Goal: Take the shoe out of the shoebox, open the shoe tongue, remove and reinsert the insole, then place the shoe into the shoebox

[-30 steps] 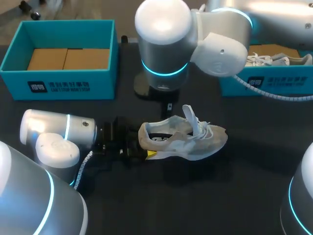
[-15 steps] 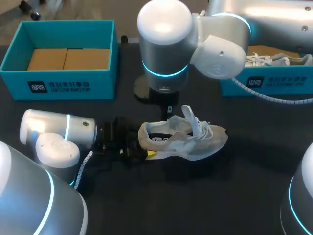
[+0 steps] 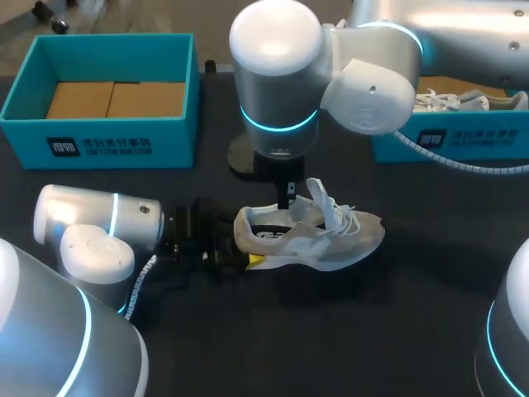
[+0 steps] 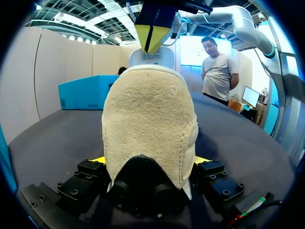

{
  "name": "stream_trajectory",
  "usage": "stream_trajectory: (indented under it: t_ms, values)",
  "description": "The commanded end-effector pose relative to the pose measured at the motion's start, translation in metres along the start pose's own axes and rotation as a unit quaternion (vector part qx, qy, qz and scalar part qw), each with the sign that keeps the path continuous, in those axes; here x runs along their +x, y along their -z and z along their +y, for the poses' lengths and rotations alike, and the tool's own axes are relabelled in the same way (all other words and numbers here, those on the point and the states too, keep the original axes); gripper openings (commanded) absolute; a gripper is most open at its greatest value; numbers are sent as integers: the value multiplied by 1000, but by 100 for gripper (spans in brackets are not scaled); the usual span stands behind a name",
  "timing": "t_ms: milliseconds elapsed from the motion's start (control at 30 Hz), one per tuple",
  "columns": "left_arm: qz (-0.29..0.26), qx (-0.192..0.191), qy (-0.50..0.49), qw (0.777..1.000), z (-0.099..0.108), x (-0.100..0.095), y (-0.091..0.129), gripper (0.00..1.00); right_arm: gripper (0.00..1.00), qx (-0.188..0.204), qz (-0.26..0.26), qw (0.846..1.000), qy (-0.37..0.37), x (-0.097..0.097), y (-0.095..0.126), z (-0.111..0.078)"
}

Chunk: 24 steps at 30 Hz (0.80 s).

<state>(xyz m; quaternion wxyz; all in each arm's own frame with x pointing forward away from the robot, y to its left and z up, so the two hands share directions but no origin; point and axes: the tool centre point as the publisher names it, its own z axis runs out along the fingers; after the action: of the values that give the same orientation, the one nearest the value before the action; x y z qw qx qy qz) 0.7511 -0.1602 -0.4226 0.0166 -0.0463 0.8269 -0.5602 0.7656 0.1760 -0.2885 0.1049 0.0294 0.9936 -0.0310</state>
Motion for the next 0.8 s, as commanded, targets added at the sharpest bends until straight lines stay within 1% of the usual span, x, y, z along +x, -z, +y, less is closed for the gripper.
stream_trajectory:
  t_ms: [33, 133, 267, 500, 567, 800]
  values:
    - [0, -2, 0, 1000, 1, 1, 0, 0, 0, 7, 14, 1000, 22, 0, -7, -3]
    - [0, -2, 0, 1000, 1, 1, 0, 0, 0, 13, 18, 999, 35, 1, -14, -3]
    - [0, -2, 0, 1000, 1, 1, 0, 0, 0, 10, 22, 998, 66, -1, -28, -1]
    - [0, -2, 0, 1000, 1, 1, 0, 0, 0, -2, 41, 993, 108, -6, -53, 5]
    - [0, -2, 0, 1000, 1, 1, 0, 0, 0, -15, 45, 992, 116, -6, -59, 5]
    - [0, -2, 0, 1000, 1, 1, 0, 0, 0, -22, 59, 991, 122, 2, -76, 3]
